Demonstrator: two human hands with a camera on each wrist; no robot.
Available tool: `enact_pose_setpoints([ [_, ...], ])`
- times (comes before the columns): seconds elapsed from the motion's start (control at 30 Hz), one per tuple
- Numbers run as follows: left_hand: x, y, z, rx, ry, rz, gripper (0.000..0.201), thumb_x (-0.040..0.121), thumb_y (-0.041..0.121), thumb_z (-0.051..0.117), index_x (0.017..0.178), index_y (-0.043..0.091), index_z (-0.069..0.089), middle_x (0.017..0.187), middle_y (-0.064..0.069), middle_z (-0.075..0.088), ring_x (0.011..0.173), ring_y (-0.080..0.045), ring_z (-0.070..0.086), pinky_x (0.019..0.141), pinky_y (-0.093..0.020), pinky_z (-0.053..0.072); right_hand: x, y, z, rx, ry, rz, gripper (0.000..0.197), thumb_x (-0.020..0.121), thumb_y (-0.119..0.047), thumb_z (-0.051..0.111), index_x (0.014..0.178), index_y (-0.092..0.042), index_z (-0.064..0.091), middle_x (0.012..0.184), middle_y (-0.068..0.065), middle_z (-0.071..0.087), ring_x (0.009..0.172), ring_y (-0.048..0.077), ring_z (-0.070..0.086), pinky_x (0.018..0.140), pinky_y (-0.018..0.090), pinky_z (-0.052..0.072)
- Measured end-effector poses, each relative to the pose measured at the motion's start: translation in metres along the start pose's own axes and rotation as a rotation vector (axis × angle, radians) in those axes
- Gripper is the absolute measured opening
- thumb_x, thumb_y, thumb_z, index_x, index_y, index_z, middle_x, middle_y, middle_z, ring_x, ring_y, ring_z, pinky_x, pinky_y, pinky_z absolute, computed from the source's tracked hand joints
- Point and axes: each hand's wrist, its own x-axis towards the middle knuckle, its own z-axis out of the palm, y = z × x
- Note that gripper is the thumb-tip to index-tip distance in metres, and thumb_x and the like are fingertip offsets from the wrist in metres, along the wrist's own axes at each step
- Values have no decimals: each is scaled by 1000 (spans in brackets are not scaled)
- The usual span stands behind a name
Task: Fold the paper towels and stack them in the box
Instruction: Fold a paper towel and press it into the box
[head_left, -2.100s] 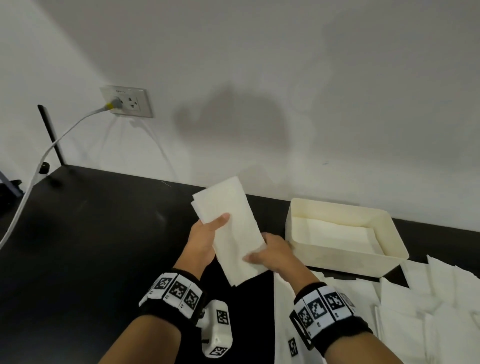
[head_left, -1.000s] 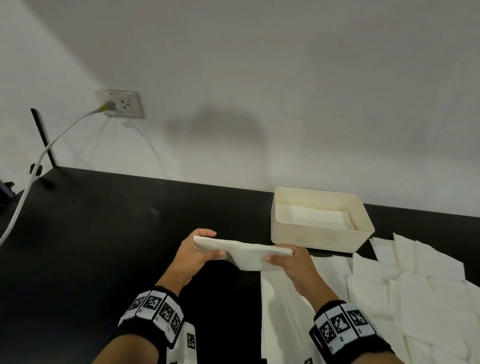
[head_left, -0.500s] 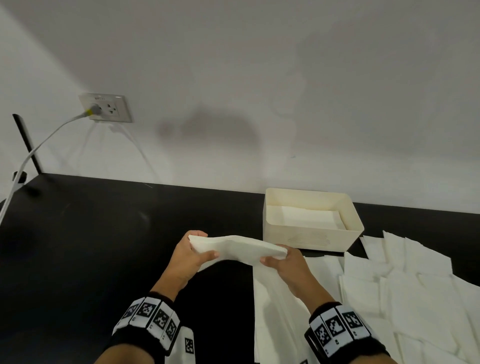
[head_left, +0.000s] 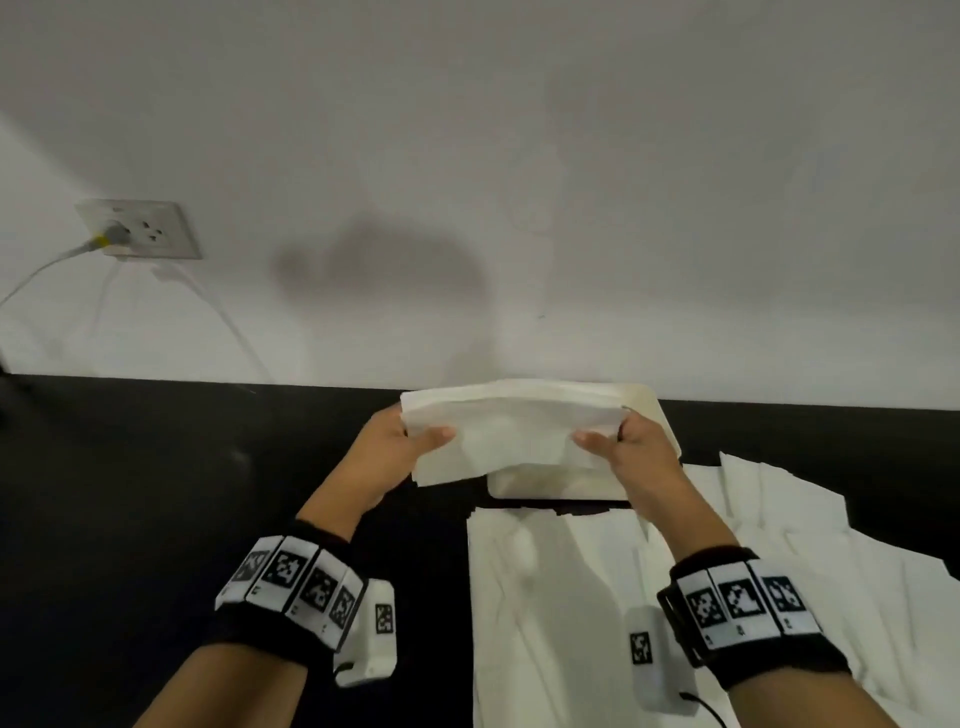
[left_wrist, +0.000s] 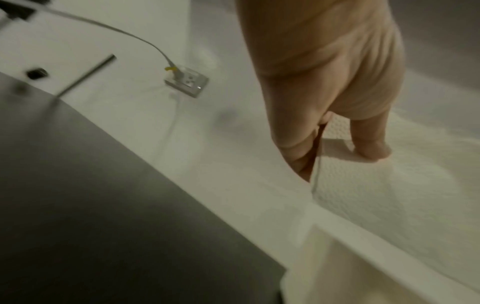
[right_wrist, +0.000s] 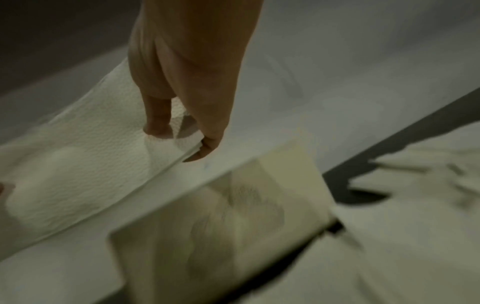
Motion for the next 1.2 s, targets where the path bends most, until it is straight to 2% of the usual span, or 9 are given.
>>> enact_pose_setpoints([
  [0.17, 36, 51, 47, -134, -5, 103, 29, 92, 13, 56, 120, 17, 52, 114, 0, 61, 99, -14, 58, 82, -28, 50, 26, -29, -40, 24, 143, -42, 26, 89, -8, 60, 111, -20, 58, 107, -1, 64, 100, 21, 61, 87, 37, 50],
  [0.33, 74, 49, 91, 285, 103, 23, 44, 93, 14, 56, 132, 6, 40, 128, -12, 54, 113, -26, 54, 83, -26, 43, 61, -28, -56, -421, 249, 35, 51, 91, -6, 54, 138, -16, 37, 130, 12, 52, 114, 29, 53, 85, 34, 46],
  [0.43, 83, 33, 106, 452, 87, -4, 41, 93, 1, 49, 131, 1, 35, 119, -18, 56, 85, -22, 60, 63, -21, 45, 72, -15, -52, -694, 150, 66, 60, 90, 2, 45, 144, -19, 27, 113, 18, 59, 93, 29, 58, 68, 27, 43],
  [0.53, 87, 17, 115, 704, 94, 24, 40, 91, -4, 43, 129, -6, 30, 92, -11, 53, 64, -14, 47, 48, -15, 32, 81, 2, -47, -908, 56, 38, 49, 90, 3, 42, 134, -16, 40, 85, 6, 55, 63, 14, 49, 51, 19, 38],
  [0.67, 90, 7, 123, 1023, 27, 70, 37, 94, 0, 40, 130, -3, 32, 114, -14, 54, 100, -23, 60, 76, -23, 48, 94, 11, -38, -1253, -57, 81, 25, 92, -4, 42, 109, -4, 60, 105, 10, 62, 91, 22, 61, 65, 22, 47],
  [0.8, 94, 6, 128, 1230, -126, 48, 27, 94, -3, 41, 120, 0, 48, 121, -14, 56, 109, -25, 59, 84, -27, 49, 100, 19, -30, -1275, -32, 165, 27, 92, 0, 39, 66, -8, 42, 67, 2, 43, 57, 10, 43, 46, 16, 31],
  [0.93, 96, 5, 131, 1342, -204, 25, 27, 93, -5, 40, 114, 0, 56, 121, -12, 56, 111, -24, 58, 86, -28, 49, 101, 25, -27, -1317, -68, 179, 25, 94, 0, 38, 110, 1, 58, 110, 11, 63, 103, 23, 62, 78, 24, 48],
  [1.07, 93, 5, 131, 1489, -236, 46, 26, 94, -2, 37, 109, 2, 58, 116, -10, 57, 112, -23, 56, 88, -27, 46, 100, 28, -26, -1281, -47, 190, 27, 94, 1, 38, 112, 1, 58, 93, 9, 60, 84, 20, 54, 71, 22, 42],
  [1.2, 87, 12, 134, 1666, -229, 137, 20, 93, 4, 38, 88, 12, 56, 86, -3, 50, 105, -19, 55, 81, -26, 38, 97, 31, -25, -1344, -44, 158, 26, 94, -2, 38, 111, 0, 58, 114, 13, 60, 104, 26, 60, 73, 26, 42],
])
